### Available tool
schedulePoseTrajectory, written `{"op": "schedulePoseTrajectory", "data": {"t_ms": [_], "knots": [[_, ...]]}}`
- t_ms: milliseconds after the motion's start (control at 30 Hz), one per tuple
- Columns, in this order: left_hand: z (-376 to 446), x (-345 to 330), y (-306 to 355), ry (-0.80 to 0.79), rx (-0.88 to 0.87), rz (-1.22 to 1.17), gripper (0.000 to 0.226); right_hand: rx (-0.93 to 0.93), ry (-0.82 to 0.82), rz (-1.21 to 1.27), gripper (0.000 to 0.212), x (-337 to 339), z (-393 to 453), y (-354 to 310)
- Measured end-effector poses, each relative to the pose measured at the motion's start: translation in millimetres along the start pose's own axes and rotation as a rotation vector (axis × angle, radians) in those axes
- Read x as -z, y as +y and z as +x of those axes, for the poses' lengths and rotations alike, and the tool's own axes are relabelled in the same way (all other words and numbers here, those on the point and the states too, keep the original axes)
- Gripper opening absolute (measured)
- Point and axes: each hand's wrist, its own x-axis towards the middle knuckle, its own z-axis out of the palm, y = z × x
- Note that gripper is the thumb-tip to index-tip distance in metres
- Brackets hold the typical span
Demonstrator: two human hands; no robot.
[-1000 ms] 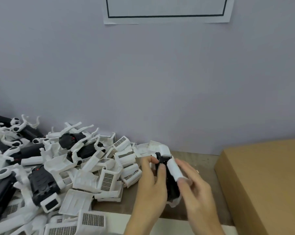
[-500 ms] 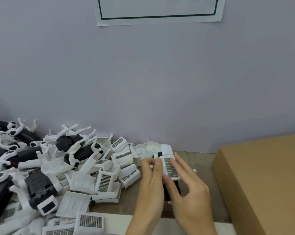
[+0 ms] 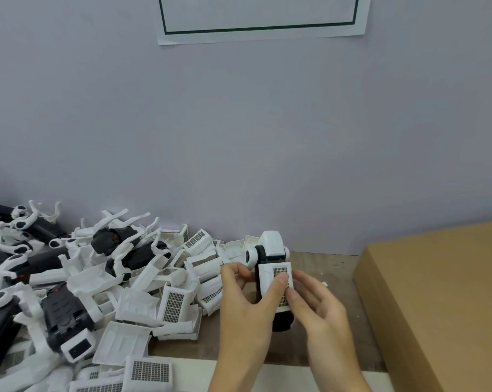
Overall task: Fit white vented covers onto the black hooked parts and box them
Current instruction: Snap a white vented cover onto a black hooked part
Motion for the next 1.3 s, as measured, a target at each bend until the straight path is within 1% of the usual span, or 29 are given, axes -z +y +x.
{"op": "schedulePoseTrajectory", "data": {"t_ms": [100,167,233,300,400,467,633,767,867,933,967,1067,1167,1233,1300], "knots": [[0.5,0.2,0.1,0.018,-0.028,0.046,0.036,-0.05,-0.026,0.063,0.014,-1.5,1.2,0.4],[0.4,0.4,1.0,0.022,-0.051,0.05,0.037,-0.08,-0.042,0.107,0.023,-1.3,1.4,-0.3],[-0.8,-0.6,2.5,0.001,-0.085,0.076,0.036,-0.112,-0.115,0.138,0.026,-0.5,1.4,-2.8],[-1.9,-1.6,3.7,-0.031,-0.1,0.104,0.029,-0.124,-0.152,0.131,0.03,-0.2,0.9,-5.3],[-2.3,-1.7,2.7,-0.067,-0.074,0.088,0.015,-0.077,-0.126,0.107,0.028,1.2,0.9,-5.9],[-3.3,-1.7,2.5,-0.074,-0.044,0.082,0.012,-0.048,-0.101,0.098,0.026,2.1,0.2,-7.5],[-3.2,-4.2,2.4,-0.07,-0.014,0.119,0.017,-0.042,-0.084,0.099,0.028,4.3,-0.6,-7.4],[-0.7,-1.8,2.6,-0.125,0.067,0.07,0.027,-0.075,-0.072,0.168,0.03,2.7,-0.5,-8.1],[-1.4,-1.8,2.3,-0.173,0.099,0.012,0.023,-0.079,-0.032,0.151,0.028,1.3,1.2,-7.0],[-2.2,-2.6,2.5,-0.218,0.061,-0.001,0.012,-0.092,-0.027,0.175,0.029,2.3,2.4,-6.0],[-2.4,-2.5,2.3,-0.228,0.028,0.018,0.012,-0.099,-0.03,0.187,0.029,3.5,2.5,-6.1],[-1.9,-2.7,-0.7,-0.186,-0.057,0.138,0.024,-0.088,-0.025,0.177,0.028,4.6,1.2,-7.0],[-2.2,-4.5,-4.1,-0.138,-0.122,0.298,0.033,-0.071,0.015,0.138,0.023,4.8,0.5,-6.9],[-2.6,-5.7,-4.7,-0.128,-0.129,0.336,0.032,-0.074,0.044,0.122,0.019,5.5,0.8,-4.5],[-2.4,-5.7,-4.5,-0.133,-0.104,0.318,0.03,-0.074,0.056,0.129,0.02,3.7,-0.4,-3.9]]}}
